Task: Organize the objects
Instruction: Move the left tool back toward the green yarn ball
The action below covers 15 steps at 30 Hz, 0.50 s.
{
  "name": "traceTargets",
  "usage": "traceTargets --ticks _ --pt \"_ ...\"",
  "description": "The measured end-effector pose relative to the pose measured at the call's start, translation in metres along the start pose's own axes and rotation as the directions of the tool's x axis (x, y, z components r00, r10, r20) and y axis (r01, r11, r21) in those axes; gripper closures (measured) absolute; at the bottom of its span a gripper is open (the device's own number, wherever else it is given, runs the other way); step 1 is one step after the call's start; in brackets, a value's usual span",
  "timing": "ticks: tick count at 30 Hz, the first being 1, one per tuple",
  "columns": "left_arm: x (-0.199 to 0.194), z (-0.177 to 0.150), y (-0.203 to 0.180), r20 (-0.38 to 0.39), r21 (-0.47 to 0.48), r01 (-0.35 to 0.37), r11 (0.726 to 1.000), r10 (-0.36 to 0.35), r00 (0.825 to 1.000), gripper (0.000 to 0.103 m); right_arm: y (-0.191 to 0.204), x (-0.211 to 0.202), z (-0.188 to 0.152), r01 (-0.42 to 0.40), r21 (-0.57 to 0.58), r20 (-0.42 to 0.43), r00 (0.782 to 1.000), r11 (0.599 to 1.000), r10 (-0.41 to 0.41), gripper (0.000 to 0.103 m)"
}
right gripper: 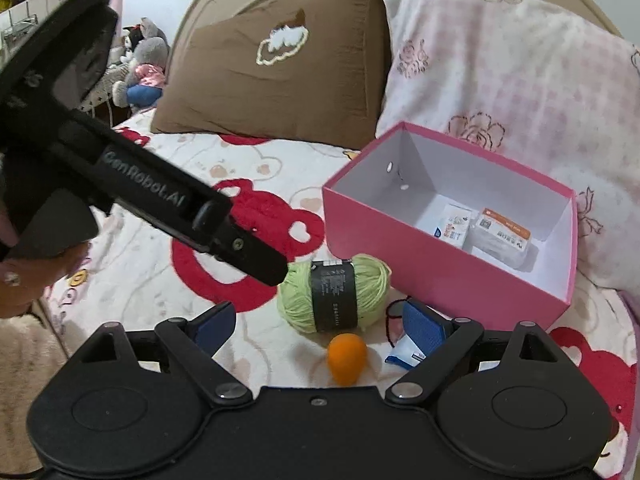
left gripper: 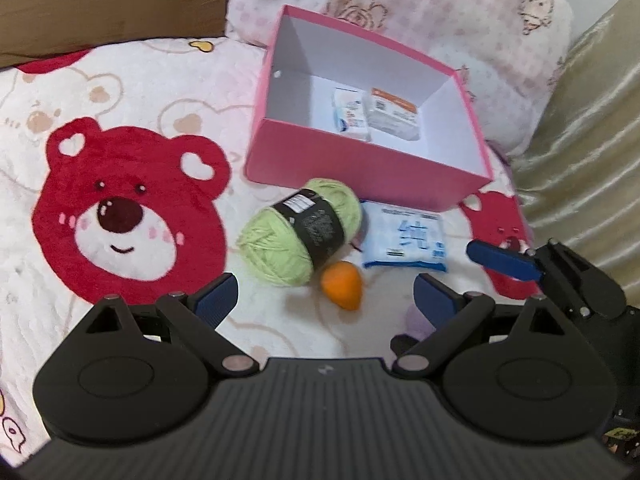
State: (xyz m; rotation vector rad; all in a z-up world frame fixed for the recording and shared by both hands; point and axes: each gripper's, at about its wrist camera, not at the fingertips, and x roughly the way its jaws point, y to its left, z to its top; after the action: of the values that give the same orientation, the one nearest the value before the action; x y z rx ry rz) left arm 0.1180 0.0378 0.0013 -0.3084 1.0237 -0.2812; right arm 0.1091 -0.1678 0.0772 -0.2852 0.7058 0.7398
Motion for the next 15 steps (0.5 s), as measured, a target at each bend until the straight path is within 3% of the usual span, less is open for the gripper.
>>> traceTargets --ticks 5,12,15 --pt "0.011 -0.006 0.008 0.013 -0.054 -0.02 0.998 0.021 1.0 0.008 0.005 0.018 -0.007 0.025 -0.059 0.041 0.999 0.998 -0.023 0.01" --pt "0.024 -0.011 0.012 0.086 -0.069 -0.033 0.997 0.039 0.995 0.008 0.005 0.049 -0.016 0.019 -0.064 0.035 0.999 0.998 -0.017 0.01" --pt "0.031 -0.016 0.009 0.128 -0.025 -0.109 0.994 0.111 0.986 0.008 0.011 0.062 -0.014 0.04 -0.12 -0.014 0.999 0.992 -0.042 0.01"
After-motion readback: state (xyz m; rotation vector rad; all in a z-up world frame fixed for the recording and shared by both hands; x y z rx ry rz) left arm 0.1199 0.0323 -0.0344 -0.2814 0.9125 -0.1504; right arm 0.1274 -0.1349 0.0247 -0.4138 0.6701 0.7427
